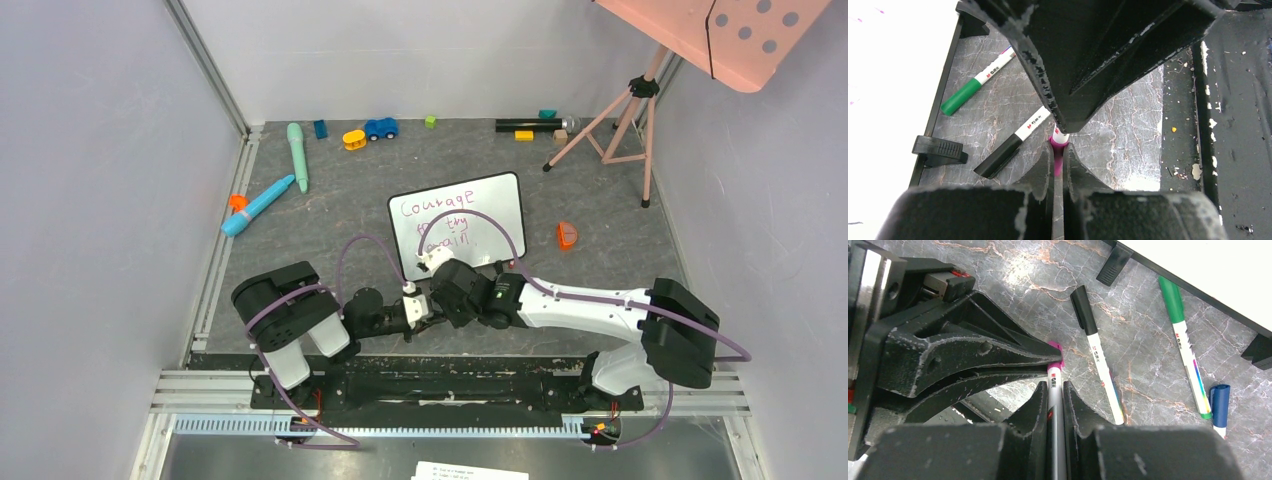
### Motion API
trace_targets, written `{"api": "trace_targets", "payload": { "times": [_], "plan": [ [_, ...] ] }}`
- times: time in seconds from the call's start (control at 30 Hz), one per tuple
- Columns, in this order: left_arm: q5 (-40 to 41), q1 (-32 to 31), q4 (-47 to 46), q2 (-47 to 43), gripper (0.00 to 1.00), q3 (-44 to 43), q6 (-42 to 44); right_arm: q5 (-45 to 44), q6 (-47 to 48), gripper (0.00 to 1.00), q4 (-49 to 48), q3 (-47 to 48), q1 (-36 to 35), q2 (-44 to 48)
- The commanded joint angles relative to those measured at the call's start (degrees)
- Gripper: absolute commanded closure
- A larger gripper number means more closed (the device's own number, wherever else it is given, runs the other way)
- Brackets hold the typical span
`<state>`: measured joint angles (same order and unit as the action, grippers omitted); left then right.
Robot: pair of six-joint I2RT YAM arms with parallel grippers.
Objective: Write a sentence on the whiteboard
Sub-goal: Close the whiteboard marker at the center of the board.
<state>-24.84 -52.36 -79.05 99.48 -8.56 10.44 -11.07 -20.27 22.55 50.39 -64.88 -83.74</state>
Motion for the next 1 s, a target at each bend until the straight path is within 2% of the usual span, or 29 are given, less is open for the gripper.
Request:
{"api": "trace_targets", "payload": {
  "times": [0.0, 0.13, 0.2, 0.3, 0.37, 0.57, 0.63, 0.8, 0.97],
  "plan": [
    [-3.0, -3.1, -10.2, -2.4, 0.95, -4.0, 0.3, 5.5, -0.9, 1.00, -8.0, -3.5, -3.2, -7.9],
    [-1.8, -3.1, -10.2, -3.7, 0.94, -3.7, -0.4, 5.3, -0.5, 1.00, -8.5, -3.6, -3.0, -3.6],
    [-1.1, -3.1, -10.1, -4.8, 0.88, -3.0, -0.5, 5.5, -0.3, 1.00, -9.1, -3.8, -2.7, -1.5],
    [0.0, -3.1, -10.1, -6.9, 0.52, -1.6, -0.2, 5.1, -1.0, 1.00, -11.1, -5.9, -1.9, 1.8],
    [1.3, -3.0, -10.0, -8.5, 0.39, -0.6, -0.3, 5.0, -2.2, 1.00, -13.2, -8.6, -0.9, 4.1],
    [7.1, -3.1, -3.2, -16.8, 0.35, 1.4, -0.2, 6.0, -4.9, 1.00, -19.9, -18.2, 4.0, 15.4],
    [8.1, -3.1, 4.6, -21.5, 0.34, 0.5, -0.5, 7.1, -4.8, 1.00, -21.1, -21.3, 6.6, 19.3],
    [13.6, -3.0, 27.1, -33.1, 0.15, -4.2, -4.4, 9.9, -4.5, 1.00, -24.0, -27.4, 13.1, 27.6],
    [17.3, -3.0, 33.6, -41.9, 0.11, -2.1, -8.6, 13.3, -4.3, 1.00, -28.9, -31.3, 17.5, 32.3]
  ]
}}
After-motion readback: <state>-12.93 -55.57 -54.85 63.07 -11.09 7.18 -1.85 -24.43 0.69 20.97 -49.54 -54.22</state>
